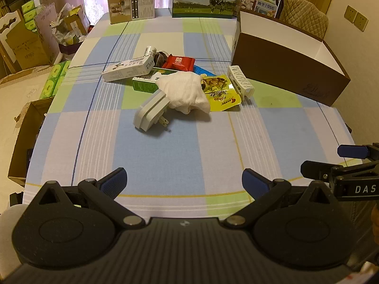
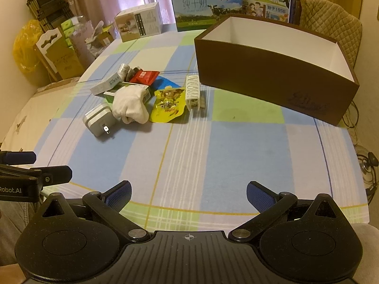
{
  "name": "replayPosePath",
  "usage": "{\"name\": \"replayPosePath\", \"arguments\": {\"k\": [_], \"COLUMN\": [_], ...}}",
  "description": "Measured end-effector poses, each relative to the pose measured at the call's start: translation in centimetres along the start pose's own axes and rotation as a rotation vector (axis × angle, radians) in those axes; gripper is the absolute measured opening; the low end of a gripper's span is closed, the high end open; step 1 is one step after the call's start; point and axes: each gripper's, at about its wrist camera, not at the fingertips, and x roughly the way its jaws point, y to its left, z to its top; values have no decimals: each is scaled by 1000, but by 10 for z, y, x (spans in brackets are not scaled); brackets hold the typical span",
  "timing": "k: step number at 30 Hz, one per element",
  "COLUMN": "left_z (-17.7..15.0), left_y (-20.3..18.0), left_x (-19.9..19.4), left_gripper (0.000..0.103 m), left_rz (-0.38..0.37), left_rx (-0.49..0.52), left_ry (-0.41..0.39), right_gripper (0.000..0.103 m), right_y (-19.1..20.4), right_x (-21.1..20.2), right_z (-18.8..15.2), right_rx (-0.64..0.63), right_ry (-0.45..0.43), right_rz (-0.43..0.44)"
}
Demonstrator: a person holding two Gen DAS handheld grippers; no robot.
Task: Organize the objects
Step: 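Move both tools toward the pile of items on the table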
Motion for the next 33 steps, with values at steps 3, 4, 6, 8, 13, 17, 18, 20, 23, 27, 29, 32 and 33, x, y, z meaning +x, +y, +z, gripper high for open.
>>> {"name": "replayPosePath", "arguments": {"k": [3,4,6,8,13,17,18,20,23,27,29,32,33], "left_z": [1,1,1,1,2,2,2,3,4,5,5,6,6], "left_y": [0,0,1,1,1,1,1,1,0,0,0,0,0], "left_x": [1,1,2,3,5,6,6,7,8,9,11,13,13], "left_gripper": [102,102,102,102,102,102,102,102,102,102,102,102,102], "left_rz": [1,-1,-1,-1,-1,-1,-1,-1,0,0,1,3,3], "left_rx": [0,1,0,0,-1,0,0,0,0,1,0,-2,-2], "left_ry": [3,4,6,7,11,17,18,23,27,33,34,39,40], "right_gripper": [101,101,101,101,101,101,101,101,101,101,101,101,101], "right_y": [-1,-1,-1,-1,-2,-2,-3,-3,-4,-5,-6,-7,-7], "right_x": [0,0,0,1,3,4,5,5,7,9,10,13,14], "right_z": [0,0,-1,-1,0,0,0,0,0,0,0,0,0], "right_rx": [0,0,0,1,2,2,2,3,5,6,7,7,8], "right_ry": [4,5,8,11,18,21,23,26,30,36,40,45,46], "right_rz": [1,1,0,1,2,2,2,2,3,4,3,3,3]}}
